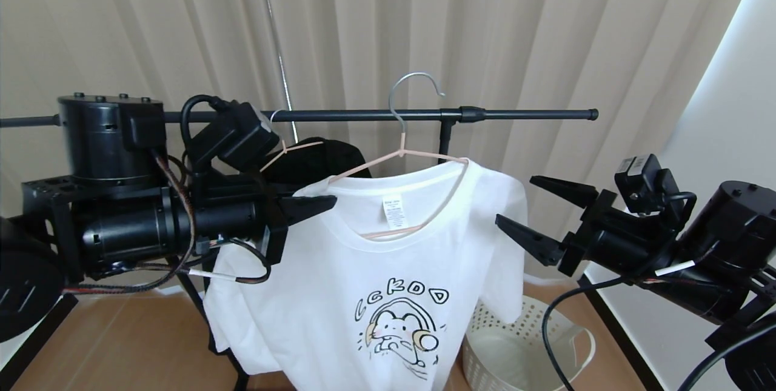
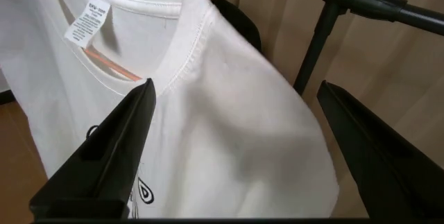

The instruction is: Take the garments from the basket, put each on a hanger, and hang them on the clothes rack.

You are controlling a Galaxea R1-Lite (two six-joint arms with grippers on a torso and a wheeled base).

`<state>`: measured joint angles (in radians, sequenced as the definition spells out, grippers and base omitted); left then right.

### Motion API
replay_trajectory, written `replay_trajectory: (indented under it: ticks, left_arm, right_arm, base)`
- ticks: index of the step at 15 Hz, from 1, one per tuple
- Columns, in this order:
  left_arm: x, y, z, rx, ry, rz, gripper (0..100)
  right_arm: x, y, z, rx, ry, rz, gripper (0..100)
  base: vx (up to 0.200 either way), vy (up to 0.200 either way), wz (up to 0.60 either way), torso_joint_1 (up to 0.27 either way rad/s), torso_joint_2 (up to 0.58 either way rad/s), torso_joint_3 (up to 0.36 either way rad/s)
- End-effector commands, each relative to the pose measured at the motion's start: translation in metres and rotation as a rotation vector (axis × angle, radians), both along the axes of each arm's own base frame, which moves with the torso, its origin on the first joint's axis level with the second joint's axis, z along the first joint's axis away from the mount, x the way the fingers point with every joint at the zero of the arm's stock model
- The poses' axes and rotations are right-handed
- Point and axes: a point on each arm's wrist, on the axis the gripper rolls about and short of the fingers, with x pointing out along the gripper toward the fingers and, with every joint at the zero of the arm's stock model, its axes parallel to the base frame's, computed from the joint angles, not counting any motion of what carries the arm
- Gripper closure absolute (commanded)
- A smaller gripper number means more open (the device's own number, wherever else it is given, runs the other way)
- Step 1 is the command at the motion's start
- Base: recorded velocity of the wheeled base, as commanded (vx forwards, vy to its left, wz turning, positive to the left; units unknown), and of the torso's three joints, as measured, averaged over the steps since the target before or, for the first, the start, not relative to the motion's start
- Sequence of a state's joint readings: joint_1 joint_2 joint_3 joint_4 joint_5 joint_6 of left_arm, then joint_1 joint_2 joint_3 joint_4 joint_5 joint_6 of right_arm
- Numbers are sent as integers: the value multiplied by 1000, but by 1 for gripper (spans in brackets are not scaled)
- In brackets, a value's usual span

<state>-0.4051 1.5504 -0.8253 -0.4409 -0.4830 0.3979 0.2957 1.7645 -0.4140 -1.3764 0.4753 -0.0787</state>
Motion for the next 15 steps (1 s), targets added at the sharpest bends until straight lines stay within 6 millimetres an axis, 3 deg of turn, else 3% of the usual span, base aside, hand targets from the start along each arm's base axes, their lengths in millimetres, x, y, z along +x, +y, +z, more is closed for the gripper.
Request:
replay_trajectory:
  ticks: [1,10,15]
  left_arm:
    - [-17,14,-1,-17,-27,29,100]
    - [-33,25,10,-49,-58,45,100]
    - [-38,26,11,-52,-65,39,100]
  right_arm:
    - [3,0,-4,-6,11,-3,0]
    - [31,-7,-40,-77,85,-51,0]
    - [41,-11,-48,-81,98,-74,0]
  base:
    - [0,0,0,0,0,0]
    - [0,0,0,0,0,0]
    - [0,0,0,0,0,0]
